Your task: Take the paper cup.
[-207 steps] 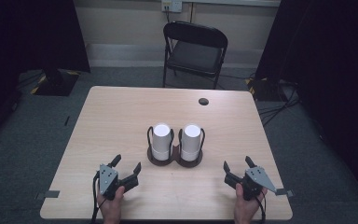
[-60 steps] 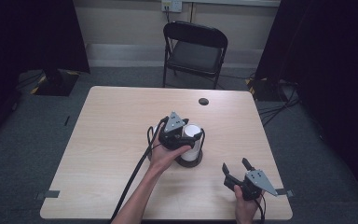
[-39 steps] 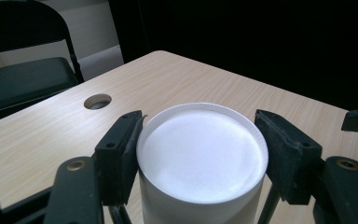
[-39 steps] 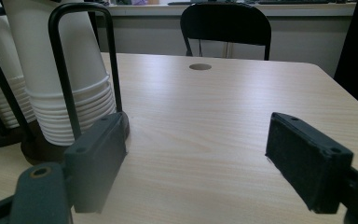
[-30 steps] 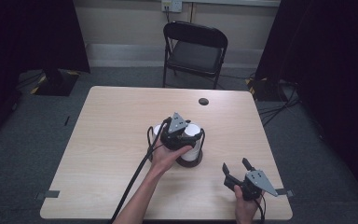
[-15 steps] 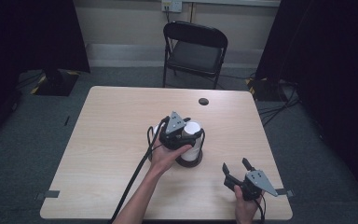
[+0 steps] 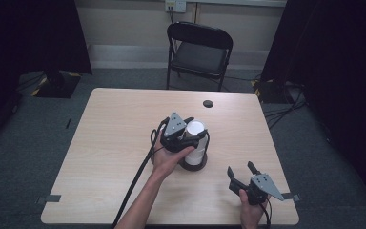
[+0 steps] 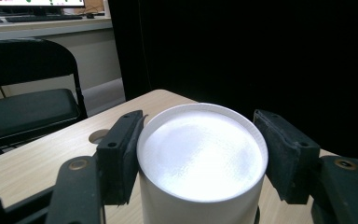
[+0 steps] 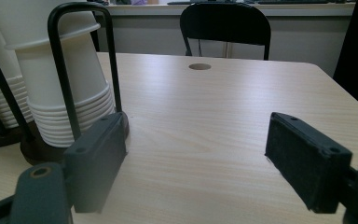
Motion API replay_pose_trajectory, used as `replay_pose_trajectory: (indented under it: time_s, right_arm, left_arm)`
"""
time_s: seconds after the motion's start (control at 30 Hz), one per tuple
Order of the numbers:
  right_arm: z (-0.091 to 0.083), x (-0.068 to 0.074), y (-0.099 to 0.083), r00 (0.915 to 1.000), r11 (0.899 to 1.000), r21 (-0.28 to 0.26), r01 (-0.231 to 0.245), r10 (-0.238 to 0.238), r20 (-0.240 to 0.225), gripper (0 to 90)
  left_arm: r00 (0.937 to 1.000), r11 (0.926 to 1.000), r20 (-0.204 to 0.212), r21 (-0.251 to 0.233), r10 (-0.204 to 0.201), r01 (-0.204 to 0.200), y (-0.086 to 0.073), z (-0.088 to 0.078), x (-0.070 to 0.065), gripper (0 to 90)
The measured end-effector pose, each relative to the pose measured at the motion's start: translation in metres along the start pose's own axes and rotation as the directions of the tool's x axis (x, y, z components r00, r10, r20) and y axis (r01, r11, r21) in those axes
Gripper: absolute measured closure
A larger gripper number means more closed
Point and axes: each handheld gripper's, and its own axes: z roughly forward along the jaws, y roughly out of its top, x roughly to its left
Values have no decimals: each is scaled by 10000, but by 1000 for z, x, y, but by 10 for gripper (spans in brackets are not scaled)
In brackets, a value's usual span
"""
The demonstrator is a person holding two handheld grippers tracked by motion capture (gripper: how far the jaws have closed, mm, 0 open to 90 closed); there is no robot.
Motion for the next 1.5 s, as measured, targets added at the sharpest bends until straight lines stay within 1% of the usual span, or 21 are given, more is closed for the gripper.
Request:
replay_pose_trajectory:
  time_s: [0.07,0.13,0.2,0.23,0.27,0.3,0.37,0.4,0.47,0.57,0.63,0.73,0.97,1.03,1.17,1.2,1.23,1.37,1.4,1.43,1.5]
  right_arm:
    - [0,0,0,10000,10000,5,-3,3,-5,196]
    - [0,0,0,10000,10000,20,7,-7,-6,195]
    - [0,0,0,10000,10000,24,-4,4,2,196]
    - [0,0,0,10000,10000,19,0,0,-1,195]
    - [0,0,0,10000,10000,12,-3,3,1,196]
    - [0,0,0,10000,10000,10,5,-5,7,195]
    - [0,0,0,10000,10000,25,7,-7,-5,195]
    - [0,0,0,10000,10000,11,26,-26,3,195]
    - [0,0,0,10000,10000,24,-5,5,9,195]
    - [0,0,0,10000,10000,34,7,-7,9,195]
    - [0,0,0,10000,10000,-3,5,-5,8,195]
    - [0,0,0,10000,10000,15,-6,6,-27,196]
    - [0,0,0,10000,10000,3,12,-12,-10,196]
    - [0,0,0,10000,10000,15,16,-16,-3,196]
    - [0,0,0,10000,10000,5,6,-6,15,196]
    - [0,1,0,10000,10000,13,7,-7,20,196]
    - [0,1,0,10000,10000,22,18,-18,18,196]
    - [0,0,0,10000,10000,-2,23,-23,30,196]
    - [0,0,0,10000,10000,-2,23,-23,30,196]
    - [0,0,0,10000,10000,3,22,-22,30,196]
    - [0,0,0,10000,10000,5,32,-32,29,196]
  left_arm:
    - [10000,10000,-71,-95,-10,10,1,-1,0,355]
    - [10000,9999,-48,-160,-52,51,2,-2,0,355]
    - [10000,9997,-26,-239,23,-24,4,-2,0,355]
    - [9999,9996,-85,-258,92,-94,5,-2,0,355]
    - [9999,9994,-118,-340,0,-4,6,-3,1,355]
    - [9999,9994,-118,-340,0,-4,6,-3,1,355]
    - [9998,9995,-210,-314,40,-46,6,-5,1,355]
    - [9998,9988,-167,-473,105,-113,8,-6,0,355]
    - [9996,9985,-214,-518,167,-178,9,-7,-1,355]
    - [9994,9985,-326,-543,89,-107,9,-7,1,356]
    - [9995,9984,-303,-570,-50,32,9,-8,2,355]
    - [9996,9980,-290,-625,-29,11,10,-9,1,355]
    - [9998,9968,-124,-791,-130,120,12,-12,0,355]
    - [9997,9959,-104,-879,-224,214,13,-13,0,355]
    - [9999,9955,-63,-935,-153,147,14,-16,-1,355]
    - [9999,9955,-25,-936,-163,160,14,-17,-1,355]
    - [9997,9942,38,-1046,-236,239,15,-19,-1,355]
    - [9995,9926,67,-1178,-305,311,15,-21,-3,355]
    - [9997,9934,53,-1118,-238,242,16,-23,-2,355]
    - [9996,9927,10,-1174,-286,285,16,-24,-3,355]
    - [9992,9919,103,-1203,-387,396,16,-26,-2,355]
